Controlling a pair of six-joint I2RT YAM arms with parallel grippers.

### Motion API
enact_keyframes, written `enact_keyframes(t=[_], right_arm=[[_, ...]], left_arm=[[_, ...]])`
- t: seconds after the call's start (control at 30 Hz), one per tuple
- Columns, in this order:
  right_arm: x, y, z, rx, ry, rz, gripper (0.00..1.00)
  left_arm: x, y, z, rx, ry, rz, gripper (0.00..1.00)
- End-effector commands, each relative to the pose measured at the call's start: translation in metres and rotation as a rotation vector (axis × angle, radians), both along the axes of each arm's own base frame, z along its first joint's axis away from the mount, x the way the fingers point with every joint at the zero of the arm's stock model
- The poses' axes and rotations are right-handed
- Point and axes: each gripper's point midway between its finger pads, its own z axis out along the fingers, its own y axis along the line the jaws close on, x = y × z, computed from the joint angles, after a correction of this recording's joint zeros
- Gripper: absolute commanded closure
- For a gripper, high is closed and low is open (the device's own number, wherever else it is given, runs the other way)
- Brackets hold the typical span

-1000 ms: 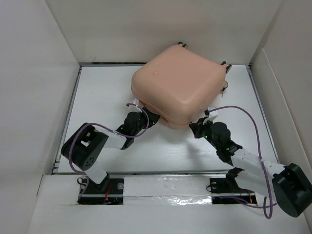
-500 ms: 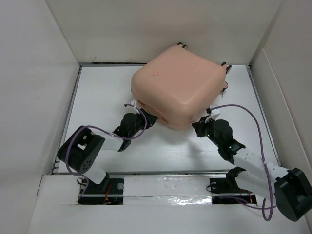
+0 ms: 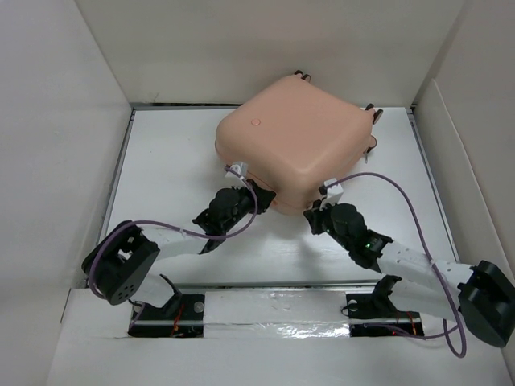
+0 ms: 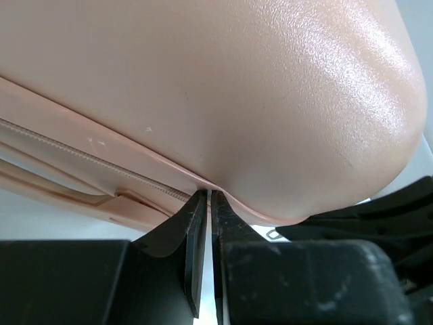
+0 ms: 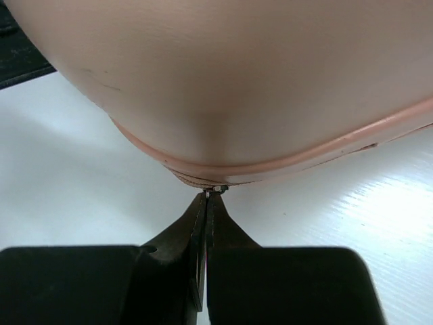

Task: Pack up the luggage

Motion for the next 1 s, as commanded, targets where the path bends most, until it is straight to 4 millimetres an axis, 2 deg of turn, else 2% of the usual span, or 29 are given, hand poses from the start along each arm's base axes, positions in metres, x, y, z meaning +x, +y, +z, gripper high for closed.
enact_keyframes(t=[0.0, 0.03, 0.07, 0.13, 0.17, 0.2, 0.23, 0.27, 0.3, 0.33, 0.37, 0.4, 0.47, 0.5, 0.53, 0.6, 0.7, 0.73, 0.8, 0.83, 0.87, 0.9, 0.93, 0.97], right_arm=[[-0.034, 0.053, 0.025, 0.048, 0.000, 0.186, 1.00], [-0.037, 0.061, 0.032, 0.048, -0.006, 0.199, 1.00], [-0.042, 0.069, 0.030, 0.040, 0.001, 0.224, 1.00], [-0.061, 0.089, 0.031, 0.035, 0.008, 0.295, 1.00], [-0.063, 0.099, 0.041, 0.045, -0.004, 0.308, 1.00], [-0.068, 0.108, 0.037, 0.028, 0.007, 0.325, 1.00], [-0.075, 0.122, 0.049, 0.042, -0.007, 0.353, 1.00], [-0.079, 0.130, 0.052, 0.042, -0.007, 0.370, 1.00], [-0.081, 0.139, 0.047, 0.024, 0.002, 0.383, 1.00], [-0.085, 0.148, 0.050, 0.031, 0.001, 0.397, 1.00], [-0.081, 0.154, 0.056, 0.042, -0.007, 0.386, 1.00], [-0.082, 0.167, 0.072, 0.077, -0.027, 0.398, 1.00], [-0.071, 0.180, 0.075, 0.086, -0.039, 0.368, 1.00], [-0.067, 0.188, 0.088, 0.107, -0.053, 0.359, 1.00], [-0.061, 0.189, 0.090, 0.117, -0.058, 0.328, 1.00], [-0.049, 0.187, 0.103, 0.147, -0.101, 0.262, 1.00], [-0.033, 0.181, 0.127, 0.232, -0.133, 0.204, 1.00], [-0.027, 0.182, 0.135, 0.270, -0.144, 0.189, 1.00], [-0.014, 0.185, 0.123, 0.303, -0.105, 0.141, 1.00], [-0.005, 0.187, 0.129, 0.363, -0.109, 0.130, 1.00], [-0.013, 0.194, 0.119, 0.384, -0.093, 0.183, 1.00], [-0.013, 0.197, 0.110, 0.406, -0.073, 0.193, 1.00], [-0.020, 0.201, 0.117, 0.449, -0.090, 0.227, 1.00], [-0.027, 0.201, 0.108, 0.442, -0.082, 0.248, 1.00]], left_arm=[[0.003, -0.024, 0.018, -0.017, -0.050, -0.040, 0.95], [0.005, -0.028, 0.023, -0.022, -0.060, -0.036, 0.95], [0.008, -0.030, 0.020, -0.023, -0.049, -0.027, 0.95], [0.012, -0.033, 0.023, -0.040, -0.048, -0.018, 0.96], [0.013, -0.034, 0.021, -0.041, -0.042, -0.016, 0.96], [0.013, -0.036, 0.022, -0.048, -0.036, -0.022, 0.96], [0.014, -0.039, 0.022, -0.050, -0.030, -0.026, 0.97], [0.012, -0.043, 0.022, -0.052, -0.028, -0.036, 0.98], [0.013, -0.043, 0.022, -0.053, -0.023, -0.031, 0.98], [0.013, -0.042, 0.021, -0.052, -0.020, -0.028, 0.99], [0.013, -0.042, 0.020, -0.052, -0.018, -0.027, 0.99], [0.013, -0.042, 0.019, -0.051, -0.017, -0.027, 0.99], [0.010, -0.039, 0.016, -0.051, -0.010, -0.023, 1.00], [0.015, -0.031, 0.013, -0.045, -0.002, -0.005, 1.00], [0.017, -0.024, 0.014, -0.055, 0.000, 0.005, 1.00], [0.010, -0.015, 0.014, -0.089, 0.004, -0.032, 1.00], [0.010, 0.006, 0.005, -0.050, 0.017, 0.016, 0.90], [0.019, 0.022, 0.005, -0.044, 0.013, 0.075, 0.76], [0.021, 0.047, 0.004, -0.049, 0.017, 0.141, 0.60], [0.024, 0.061, 0.005, -0.051, 0.021, 0.179, 0.51], [0.031, 0.089, 0.009, -0.060, 0.020, 0.257, 0.50], [0.034, 0.104, 0.011, -0.068, 0.023, 0.299, 0.49], [0.036, 0.117, 0.016, -0.075, 0.012, 0.333, 0.48], [0.038, 0.137, 0.026, -0.081, -0.003, 0.386, 0.48]])
